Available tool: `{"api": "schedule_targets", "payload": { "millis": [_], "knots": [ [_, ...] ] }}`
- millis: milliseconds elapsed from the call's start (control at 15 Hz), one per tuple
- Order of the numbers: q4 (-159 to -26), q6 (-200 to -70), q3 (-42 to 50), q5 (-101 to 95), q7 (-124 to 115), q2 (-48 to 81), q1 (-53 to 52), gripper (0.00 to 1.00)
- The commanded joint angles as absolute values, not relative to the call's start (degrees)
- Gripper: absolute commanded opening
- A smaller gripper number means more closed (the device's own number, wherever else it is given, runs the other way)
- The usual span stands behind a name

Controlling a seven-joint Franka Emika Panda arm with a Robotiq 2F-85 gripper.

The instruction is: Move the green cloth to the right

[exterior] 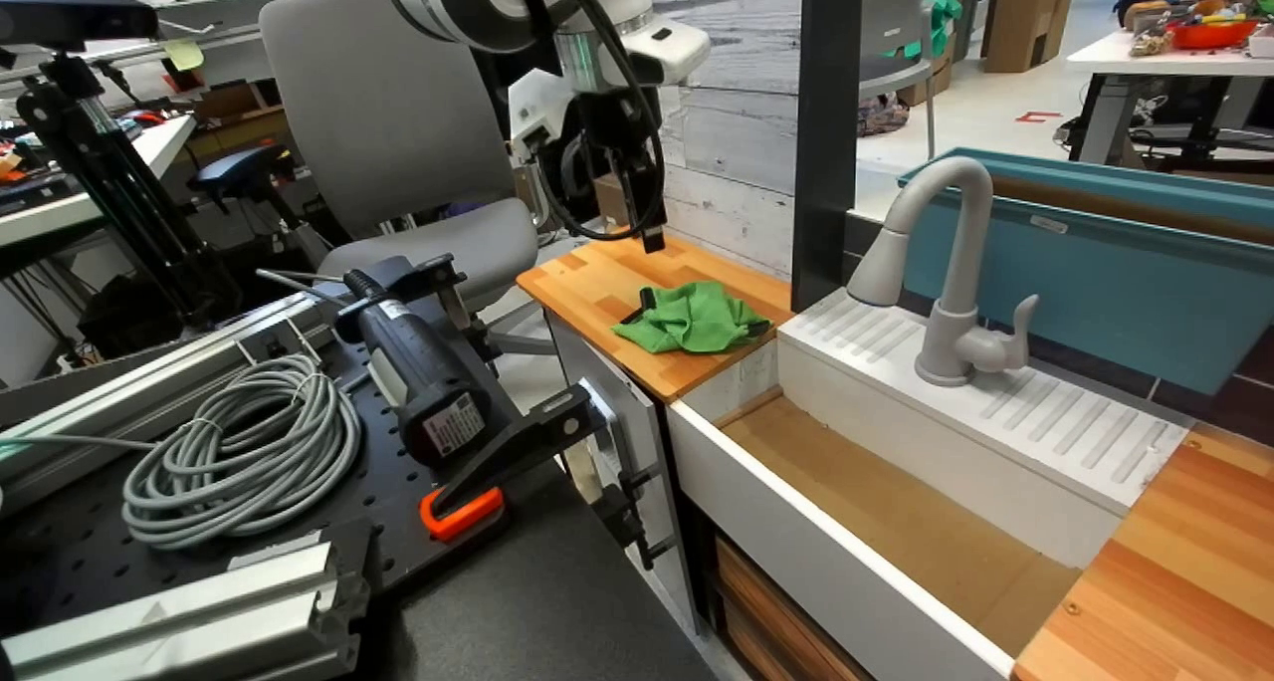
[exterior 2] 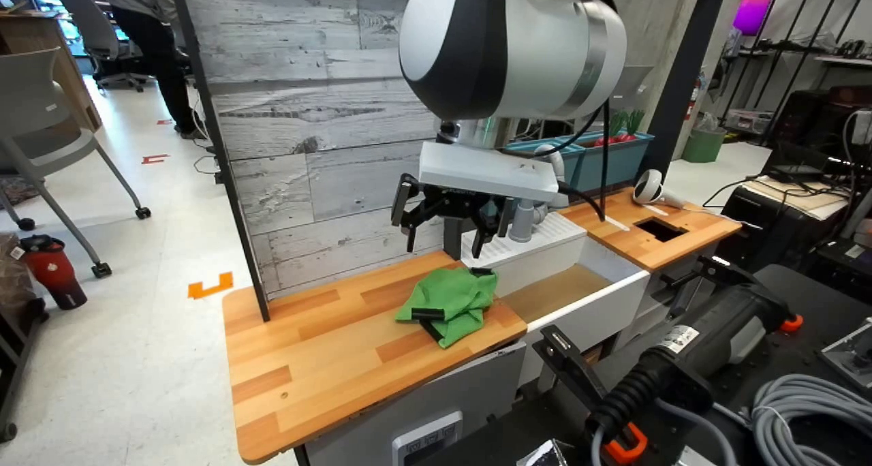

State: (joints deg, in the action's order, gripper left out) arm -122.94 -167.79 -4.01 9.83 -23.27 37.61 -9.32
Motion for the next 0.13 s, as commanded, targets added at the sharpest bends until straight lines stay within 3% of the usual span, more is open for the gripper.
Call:
{"api": "schedule_targets", "payload": {
  "millis": [0,67],
  "knots": [
    [-123.0,-167.6,-3.5,11.2,-22.2,37.6,-10.0,1.00],
    [-123.0,-167.6,-3.5,11.2,-22.1,37.6,-10.0,1.00]
  ]
}}
